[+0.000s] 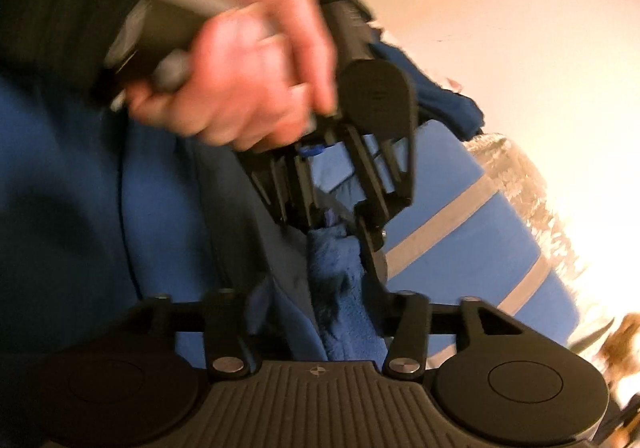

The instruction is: Fold clothes

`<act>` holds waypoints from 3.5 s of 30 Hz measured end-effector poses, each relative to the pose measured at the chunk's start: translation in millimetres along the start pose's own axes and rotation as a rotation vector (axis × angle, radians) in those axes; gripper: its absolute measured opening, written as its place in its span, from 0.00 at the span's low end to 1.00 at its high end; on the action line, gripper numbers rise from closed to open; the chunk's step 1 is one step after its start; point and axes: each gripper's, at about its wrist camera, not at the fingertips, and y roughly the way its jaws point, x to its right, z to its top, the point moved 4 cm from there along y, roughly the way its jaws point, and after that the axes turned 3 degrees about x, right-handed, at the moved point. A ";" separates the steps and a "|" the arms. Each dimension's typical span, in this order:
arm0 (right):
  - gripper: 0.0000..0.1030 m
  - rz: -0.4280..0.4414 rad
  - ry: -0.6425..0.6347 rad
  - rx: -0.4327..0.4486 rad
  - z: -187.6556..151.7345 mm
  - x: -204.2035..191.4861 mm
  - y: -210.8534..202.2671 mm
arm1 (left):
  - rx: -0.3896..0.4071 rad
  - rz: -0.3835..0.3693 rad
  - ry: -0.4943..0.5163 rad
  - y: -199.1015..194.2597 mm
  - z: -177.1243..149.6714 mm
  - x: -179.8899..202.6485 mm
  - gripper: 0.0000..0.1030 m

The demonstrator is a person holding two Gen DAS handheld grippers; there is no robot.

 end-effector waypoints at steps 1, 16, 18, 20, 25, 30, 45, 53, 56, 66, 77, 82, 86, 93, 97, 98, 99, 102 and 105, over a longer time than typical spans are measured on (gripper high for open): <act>0.53 0.017 0.036 0.005 1.2 5.6 -1.3 | 0.003 -0.001 0.030 -1.6 -0.4 3.2 0.16; 0.13 0.155 0.191 -0.023 9.1 38.0 9.8 | 0.039 0.028 0.224 -11.8 -6.6 23.7 0.17; 0.13 0.108 0.139 -0.023 12.3 32.7 8.3 | 0.041 0.043 0.147 -11.1 -3.0 16.2 0.21; 0.12 0.066 0.084 -0.028 13.8 24.5 6.4 | 0.027 0.063 0.079 -9.3 0.3 9.0 0.39; 0.12 -0.031 -0.132 -0.034 11.0 -3.9 1.0 | -0.001 0.093 -0.050 -13.1 2.4 -1.0 0.66; 0.12 -0.091 -0.327 -0.028 8.1 -31.1 3.2 | -0.067 0.101 -0.190 -9.8 -0.7 -8.8 0.66; 0.59 -0.151 -0.256 0.023 -0.9 -22.7 -9.2 | 0.037 0.004 -0.106 -17.1 4.6 10.3 0.16; 0.83 -0.355 0.167 -0.109 -59.7 67.3 5.6 | 0.147 -0.196 -0.072 -36.8 13.3 44.3 0.16; 0.85 -0.405 0.394 -0.170 -97.3 107.0 10.1 | 0.190 -0.270 -0.090 -43.7 17.9 56.7 0.16; 1.00 -0.383 1.051 -0.241 -194.2 203.7 19.2 | 0.217 -0.409 -0.165 -58.2 22.6 91.9 0.16; 1.00 -0.227 1.304 -0.334 -256.6 167.3 35.7 | 0.307 -0.458 -0.253 -55.3 37.2 108.2 0.16; 0.99 -0.067 1.404 -0.240 -258.1 149.6 42.4 | 0.325 -0.476 -0.247 -55.9 44.4 118.4 0.16; 0.90 -0.047 1.307 -0.274 -250.6 131.9 55.9 | 0.336 -0.491 -0.255 -57.0 47.1 122.5 0.16; 0.75 -0.179 1.045 -0.315 -252.1 114.7 57.4 | 0.374 -0.512 -0.238 -73.2 61.8 131.8 0.16; 0.73 -0.205 0.947 -0.285 -249.1 108.4 50.9 | 0.416 -0.514 -0.239 -88.2 74.4 135.2 0.16; 0.72 -0.211 0.922 -0.279 -247.7 106.5 49.5 | 0.427 -0.516 -0.239 -92.0 77.6 135.8 0.16; 0.71 -0.217 0.897 -0.274 -246.7 104.7 48.4 | 0.438 -0.518 -0.238 -96.0 80.9 136.4 0.16; 0.71 -0.231 0.837 -0.258 -244.9 100.8 45.9 | 0.475 -0.508 -0.246 -106.9 91.0 135.7 0.16; 0.71 -0.240 0.772 -0.249 -241.3 97.4 44.8 | 0.505 -0.486 -0.260 -113.4 98.9 130.9 0.16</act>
